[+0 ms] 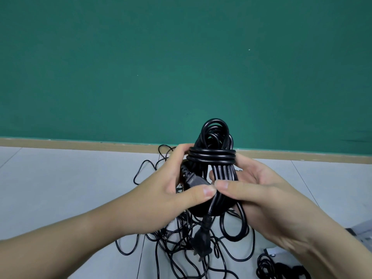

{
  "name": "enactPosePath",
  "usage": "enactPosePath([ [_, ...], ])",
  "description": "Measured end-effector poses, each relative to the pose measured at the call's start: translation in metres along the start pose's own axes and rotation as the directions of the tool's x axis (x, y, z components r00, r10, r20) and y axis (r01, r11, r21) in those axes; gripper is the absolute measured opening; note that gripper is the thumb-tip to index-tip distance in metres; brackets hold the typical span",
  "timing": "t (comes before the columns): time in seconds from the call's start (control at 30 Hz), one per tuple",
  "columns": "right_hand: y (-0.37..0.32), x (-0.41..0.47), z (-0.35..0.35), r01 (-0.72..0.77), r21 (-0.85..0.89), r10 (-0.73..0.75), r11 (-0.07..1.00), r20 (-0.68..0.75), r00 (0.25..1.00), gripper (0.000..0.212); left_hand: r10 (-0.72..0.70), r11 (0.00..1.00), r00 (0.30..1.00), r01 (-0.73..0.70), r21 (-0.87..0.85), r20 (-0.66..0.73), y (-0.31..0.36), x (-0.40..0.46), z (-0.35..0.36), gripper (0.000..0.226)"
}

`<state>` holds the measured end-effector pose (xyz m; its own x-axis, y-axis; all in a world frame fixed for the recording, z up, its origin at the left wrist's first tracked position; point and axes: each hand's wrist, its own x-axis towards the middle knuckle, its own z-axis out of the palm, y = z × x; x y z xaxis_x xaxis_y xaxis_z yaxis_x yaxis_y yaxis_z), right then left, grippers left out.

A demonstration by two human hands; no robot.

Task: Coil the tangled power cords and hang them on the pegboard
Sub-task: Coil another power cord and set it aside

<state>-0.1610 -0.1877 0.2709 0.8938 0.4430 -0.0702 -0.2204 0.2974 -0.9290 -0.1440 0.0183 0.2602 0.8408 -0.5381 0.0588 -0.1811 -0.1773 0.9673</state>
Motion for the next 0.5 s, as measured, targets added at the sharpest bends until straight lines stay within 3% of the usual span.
enactPosePath([
  [0.23, -0.004, -0.001, 0.002, 0.024, 0.023, -0.023, 0.999, -0.017, 1.0, 0.045, 0.004, 1.0, 1.0, -0.004, -0.028, -0.029, -0.001, 0.005, 0.008, 0.055],
  [0.37, -0.006, -0.005, 0.002, 0.037, 0.02, -0.037, 0.999, 0.005, 0.999, 0.043, -0.025, 0.99, 0.999, 0.022, -0.141, -0.024, -0.002, 0.005, 0.011, 0.055],
  [0.5, -0.002, -0.005, -0.002, 0.004, -0.036, -0.007, 0.999, -0.062, 0.998, 0.046, -0.055, 0.985, 0.998, 0.053, -0.167, -0.007, -0.002, 0.006, 0.015, 0.054],
])
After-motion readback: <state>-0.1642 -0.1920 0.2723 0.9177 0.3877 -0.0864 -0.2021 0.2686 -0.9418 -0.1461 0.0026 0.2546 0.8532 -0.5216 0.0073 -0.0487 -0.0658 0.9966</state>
